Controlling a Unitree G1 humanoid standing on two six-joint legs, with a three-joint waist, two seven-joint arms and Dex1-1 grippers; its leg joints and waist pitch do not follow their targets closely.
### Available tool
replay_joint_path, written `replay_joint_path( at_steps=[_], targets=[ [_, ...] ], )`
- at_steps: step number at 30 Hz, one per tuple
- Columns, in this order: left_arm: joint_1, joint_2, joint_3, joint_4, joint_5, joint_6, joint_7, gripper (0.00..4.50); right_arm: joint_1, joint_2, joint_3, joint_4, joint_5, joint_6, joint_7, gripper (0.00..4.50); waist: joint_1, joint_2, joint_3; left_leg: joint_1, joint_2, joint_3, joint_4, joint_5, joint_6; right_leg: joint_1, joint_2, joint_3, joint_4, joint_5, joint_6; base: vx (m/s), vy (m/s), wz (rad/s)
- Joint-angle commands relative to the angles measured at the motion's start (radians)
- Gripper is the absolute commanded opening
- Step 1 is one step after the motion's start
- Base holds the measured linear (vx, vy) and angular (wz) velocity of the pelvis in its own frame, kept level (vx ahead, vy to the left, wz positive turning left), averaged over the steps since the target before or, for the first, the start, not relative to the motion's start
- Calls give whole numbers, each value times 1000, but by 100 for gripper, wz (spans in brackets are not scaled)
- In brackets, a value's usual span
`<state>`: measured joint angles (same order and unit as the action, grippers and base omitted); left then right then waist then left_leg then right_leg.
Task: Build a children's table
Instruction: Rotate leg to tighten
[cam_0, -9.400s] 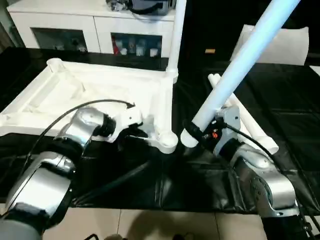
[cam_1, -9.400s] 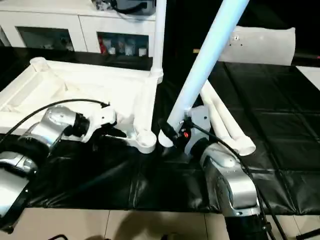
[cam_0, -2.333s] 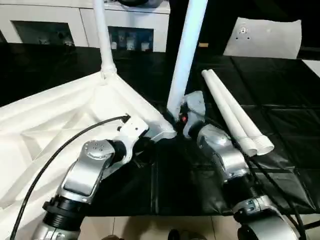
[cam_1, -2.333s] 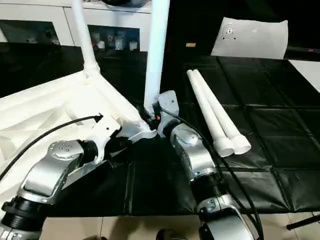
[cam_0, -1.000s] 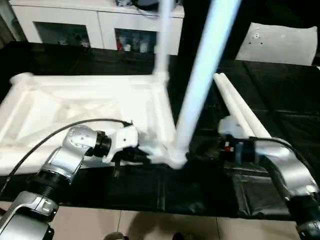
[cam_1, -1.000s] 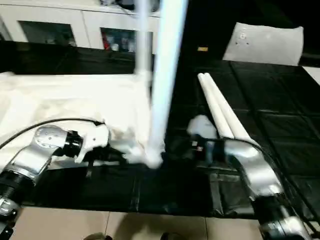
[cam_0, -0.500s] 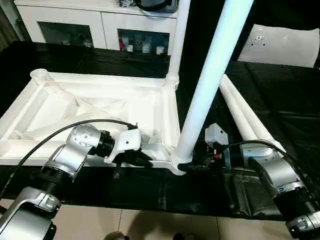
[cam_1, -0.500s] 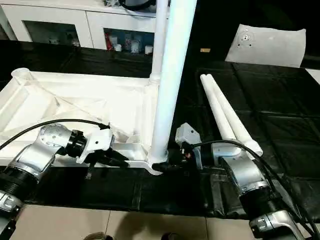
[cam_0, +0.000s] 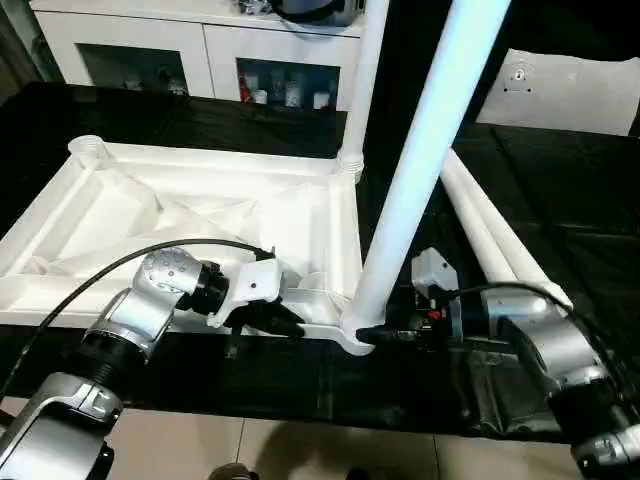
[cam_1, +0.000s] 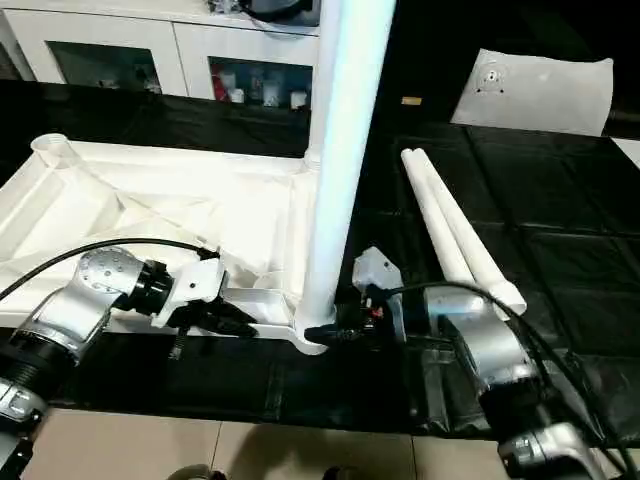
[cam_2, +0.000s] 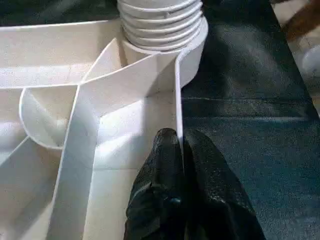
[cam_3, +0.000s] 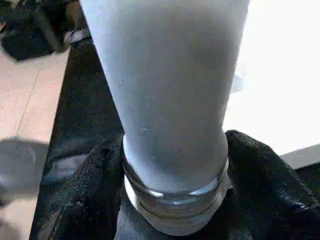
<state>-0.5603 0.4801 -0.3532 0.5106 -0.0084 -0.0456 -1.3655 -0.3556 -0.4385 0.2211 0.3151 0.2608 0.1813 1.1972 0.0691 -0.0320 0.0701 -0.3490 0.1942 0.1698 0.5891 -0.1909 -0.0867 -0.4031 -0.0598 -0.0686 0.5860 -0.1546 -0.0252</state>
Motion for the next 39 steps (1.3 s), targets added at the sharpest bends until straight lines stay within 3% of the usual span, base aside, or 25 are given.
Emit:
replay_joint_path(
  at_steps=[1,4,5,6,7,9,11,13,15,17,19,20,21,27,29,34,37,39],
  targets=[
    [3,-40,10,-15,21,68,125,0,31,39,-2,-34,32,58,-55,274,-6,6,-59,9,36,-4,-71,-244,47,44,-75,45,-78,-424,-168,0,0,0],
    [11,-108,66,-63,-11,190,252,0,66,123,-20,-31,-3,65,-224,274,-9,7,-56,14,36,-6,-72,-273,29,38,-76,45,-86,-476,-154,0,0,0],
    [14,-147,88,-92,-22,251,316,0,75,175,-30,-20,-22,75,-322,274,-20,5,-53,6,30,-14,-75,-301,17,42,-76,34,-93,-555,-119,-51,12,-8],
    [14,-182,106,-112,-25,296,377,0,76,218,-38,-6,-38,79,-399,274,-31,5,-50,8,29,-14,-74,-319,4,35,-76,31,-99,-601,-100,-51,12,-8],
    [14,-182,106,-112,-25,296,377,0,76,218,-38,-6,-38,79,-399,274,-35,3,-51,10,25,-17,-71,-328,4,35,-77,26,-106,-634,-86,0,0,0],
    [5,-265,139,-139,-23,375,508,0,53,321,-79,43,-42,100,-556,274,-50,0,-50,6,21,-19,-69,-332,16,38,-77,20,-116,-664,-62,0,0,0],
    [-3,-326,157,-159,-18,418,591,0,22,389,-112,87,-48,116,-678,274,-66,3,-51,11,13,-19,-59,-344,23,28,-76,14,-129,-707,-44,0,0,0],
    [-9,-369,163,-174,-1,440,657,0,-9,435,-134,123,-51,120,-761,274,-80,3,-48,7,9,-20,-59,-349,34,28,-73,6,-136,-723,-29,0,0,0],
    [-5,-392,152,-198,28,454,703,0,-33,471,-152,143,-70,126,-837,274,-89,6,-51,10,11,-21,-58,-363,41,27,-73,0,-140,-710,-23,0,0,0],
    [-4,-397,146,-205,41,455,718,0,-40,482,-160,148,-76,131,-862,274,-96,13,-53,6,17,-25,-65,-374,52,36,-75,-12,-143,-652,-28,0,0,0],
    [-1,-401,144,-212,49,461,731,0,-44,488,-164,150,-86,127,-879,274,-97,10,-55,1,21,-26,-70,-375,54,39,-80,-15,-136,-613,-38,0,0,0],
    [0,-401,143,-214,56,460,738,0,-45,489,-165,150,-90,122,-881,274,-96,11,-55,1,21,-26,-70,-374,54,37,-81,-13,-135,-604,-42,0,0,0],
    [2,-397,143,-214,57,458,736,0,-40,489,-170,144,-90,104,-880,330,-94,7,-59,1,24,-23,-71,-357,58,38,-84,-5,-129,-572,-58,0,0,0],
    [26,-340,137,-213,68,430,704,0,-6,467,-195,108,-84,65,-867,388,-87,8,-67,-11,30,-17,-75,-282,70,46,-87,14,-103,-432,-115,0,0,0],
    [38,-312,140,-211,60,405,672,0,9,443,-199,89,-88,50,-852,392,-82,8,-69,-11,30,-12,-73,-253,79,46,-87,18,-97,-409,-134,0,0,0],
    [80,-195,126,-186,47,287,516,0,58,315,-208,10,-68,-6,-698,435,-69,1,-76,-16,26,-5,-64,-179,95,51,-87,25,-86,-368,-136,0,0,0],
    [89,-145,110,-162,48,251,460,0,72,251,-215,-18,-50,-32,-590,447,-58,3,-84,-18,32,-4,-61,-113,110,56,-84,27,-66,-264,-159,0,0,0],
    [95,-117,105,-146,39,224,416,0,76,203,-217,-33,-35,-44,-516,447,-55,2,-82,-18,32,-1,-60,-102,125,55,-81,26,-61,-222,-182,0,0,0]
  ],
)
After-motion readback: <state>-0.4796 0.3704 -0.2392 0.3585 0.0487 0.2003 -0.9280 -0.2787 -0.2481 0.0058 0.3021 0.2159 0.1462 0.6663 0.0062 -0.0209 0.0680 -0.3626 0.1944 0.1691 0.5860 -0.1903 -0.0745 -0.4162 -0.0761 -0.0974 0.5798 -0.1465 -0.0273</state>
